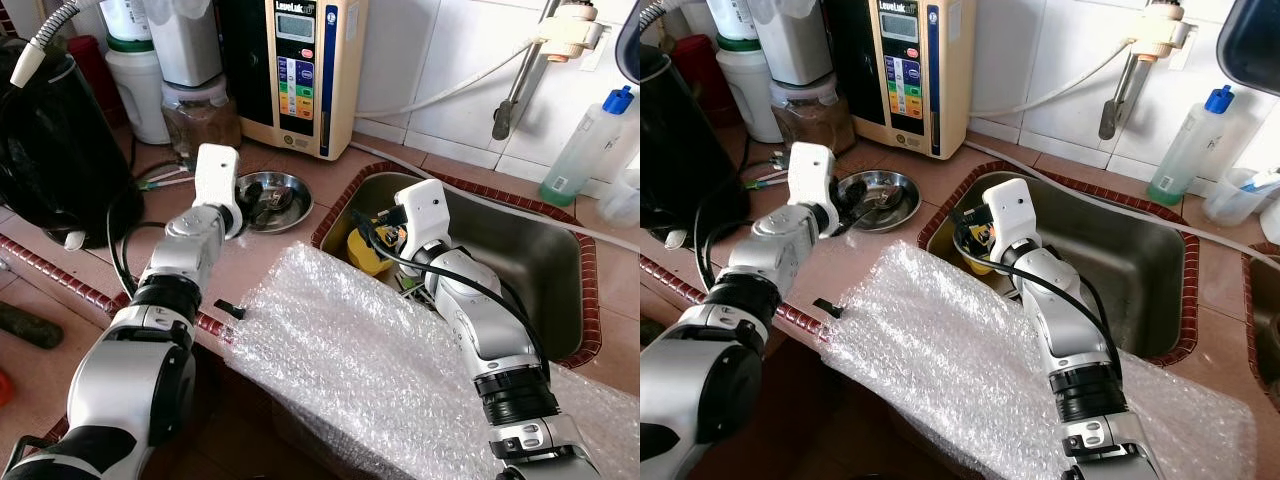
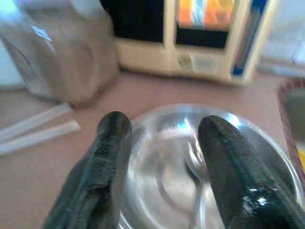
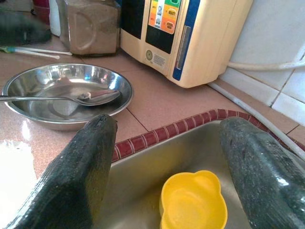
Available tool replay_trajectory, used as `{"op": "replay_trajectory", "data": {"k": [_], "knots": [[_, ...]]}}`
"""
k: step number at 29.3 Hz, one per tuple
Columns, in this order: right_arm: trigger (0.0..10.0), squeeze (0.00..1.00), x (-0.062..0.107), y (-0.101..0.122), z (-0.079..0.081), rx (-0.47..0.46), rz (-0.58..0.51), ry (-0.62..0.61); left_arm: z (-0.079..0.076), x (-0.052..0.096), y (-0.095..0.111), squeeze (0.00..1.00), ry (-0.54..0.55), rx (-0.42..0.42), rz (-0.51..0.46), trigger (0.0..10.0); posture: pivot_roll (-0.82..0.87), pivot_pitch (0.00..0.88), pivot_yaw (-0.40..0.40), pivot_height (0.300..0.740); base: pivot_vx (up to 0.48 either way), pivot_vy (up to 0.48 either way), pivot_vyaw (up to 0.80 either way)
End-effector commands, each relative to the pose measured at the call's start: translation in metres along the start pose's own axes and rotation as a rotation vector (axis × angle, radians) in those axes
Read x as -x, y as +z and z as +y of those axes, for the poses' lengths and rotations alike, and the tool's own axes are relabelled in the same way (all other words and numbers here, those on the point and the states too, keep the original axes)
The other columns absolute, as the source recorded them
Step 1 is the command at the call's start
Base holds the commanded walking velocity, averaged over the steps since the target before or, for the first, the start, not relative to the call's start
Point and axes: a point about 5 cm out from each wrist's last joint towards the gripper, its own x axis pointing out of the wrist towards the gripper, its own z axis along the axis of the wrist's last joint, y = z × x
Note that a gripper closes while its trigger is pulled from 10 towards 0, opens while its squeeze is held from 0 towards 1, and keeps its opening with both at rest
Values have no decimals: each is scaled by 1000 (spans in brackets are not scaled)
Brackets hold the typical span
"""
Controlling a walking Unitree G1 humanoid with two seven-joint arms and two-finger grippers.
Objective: Kitchen organization
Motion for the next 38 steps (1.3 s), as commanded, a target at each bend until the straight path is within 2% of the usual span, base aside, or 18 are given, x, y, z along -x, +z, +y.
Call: {"op": "replay_trajectory", "data": {"k": [1,4,7,9,13,14,16,17,18,19,20,21,22,23,25,26,38], "knots": [[10000,0,0,-1,0,1,1,-1,4,-1,12,1000,29,-23,-52,10000,66,0,2,740,0,0,0],[10000,0,-1,-1,0,2,2,1,-1,-1,0,1000,-4,-10,34,10000,68,0,1,740,0,0,0],[10000,0,-1,-2,1,3,3,5,-6,0,-18,1000,-33,-57,157,10000,68,0,0,740,0,0,0],[10000,0,-1,-2,1,3,3,5,-10,1,-24,1000,-50,-73,194,10000,69,0,1,740,0,0,0],[10000,0,-1,-2,0,4,5,3,-16,0,-26,1000,-79,-44,196,10000,67,0,2,740,0,0,0],[10000,0,-1,-2,1,3,5,4,-18,1,-29,1000,-103,-1,236,10000,67,0,5,740,0,0,0],[10000,0,-1,-3,1,3,6,5,-18,2,-32,1000,-111,2,268,10000,69,0,6,740,0,0,0],[10000,0,-1,-3,2,3,6,5,-17,3,-37,1000,-107,6,317,10000,70,0,8,740,0,0,0],[10000,0,-1,-3,2,3,6,5,-17,3,-37,1000,-107,6,317,10000,70,0,8,740,0,0,0],[10000,0,-1,-3,1,2,5,4,-18,5,-42,1000,-136,26,356,10000,71,0,11,740,0,0,0],[10000,0,-1,-3,1,2,5,3,-19,5,-43,565,-148,43,365,10000,72,0,12,740,0,0,0],[10000,0,-1,-3,1,2,5,2,-20,6,-44,0,-169,71,371,10000,73,0,11,740,0,0,0],[10000,0,-1,-3,1,2,5,2,-20,6,-44,0,-169,71,371,10000,73,0,11,740,0,0,0],[10000,0,-1,-3,1,1,4,0,-19,6,-45,0,-190,93,382,314,76,0,11,740,0,0,0],[10000,0,-1,-3,1,1,4,0,-19,7,-45,0,-200,102,385,314,76,0,11,740,0,0,0],[10000,0,-1,-3,1,1,3,-1,-18,7,-46,0,-190,105,386,0,77,0,12,740,0,0,0],[10000,0,-2,-4,-3,7,3,-9,-14,8,-47,0,-179,104,402,0,79,0,11,740,0,0,0]]}}
